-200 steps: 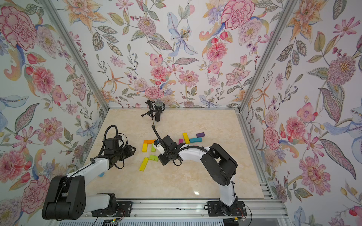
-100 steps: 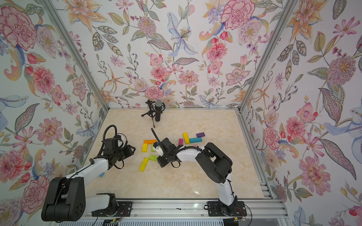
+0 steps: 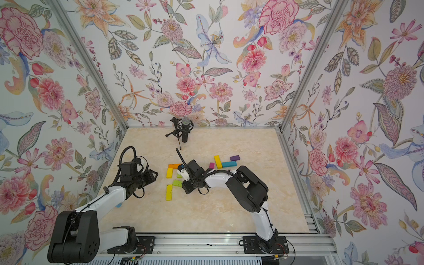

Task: Assemble the letter p with building blocks
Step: Assemble the building block at the center of the board.

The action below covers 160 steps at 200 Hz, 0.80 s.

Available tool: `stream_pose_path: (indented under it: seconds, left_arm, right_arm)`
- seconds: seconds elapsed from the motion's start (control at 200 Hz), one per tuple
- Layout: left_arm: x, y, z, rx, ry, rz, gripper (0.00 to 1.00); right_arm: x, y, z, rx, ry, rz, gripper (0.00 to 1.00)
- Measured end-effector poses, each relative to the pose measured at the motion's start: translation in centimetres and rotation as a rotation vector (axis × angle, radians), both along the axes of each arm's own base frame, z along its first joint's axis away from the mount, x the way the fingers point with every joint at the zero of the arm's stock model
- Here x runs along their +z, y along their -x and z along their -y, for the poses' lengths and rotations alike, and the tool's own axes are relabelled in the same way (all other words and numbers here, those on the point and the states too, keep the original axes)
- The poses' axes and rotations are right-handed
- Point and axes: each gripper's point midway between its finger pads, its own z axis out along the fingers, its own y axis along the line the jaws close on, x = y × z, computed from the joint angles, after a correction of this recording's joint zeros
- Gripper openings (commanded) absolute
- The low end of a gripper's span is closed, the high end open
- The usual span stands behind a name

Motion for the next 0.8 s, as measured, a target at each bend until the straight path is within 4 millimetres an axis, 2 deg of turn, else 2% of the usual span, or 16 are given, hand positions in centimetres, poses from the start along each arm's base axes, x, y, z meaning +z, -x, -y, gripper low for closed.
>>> stream_pose_path:
  seconds: [0.801]
  left_arm:
    - [0.1, 0.1, 0.0, 0.000, 0.000, 0.000, 0.40]
  right_arm:
    - [0.1, -1.4, -0.5, -0.016, -0.018, 0.015, 0.07]
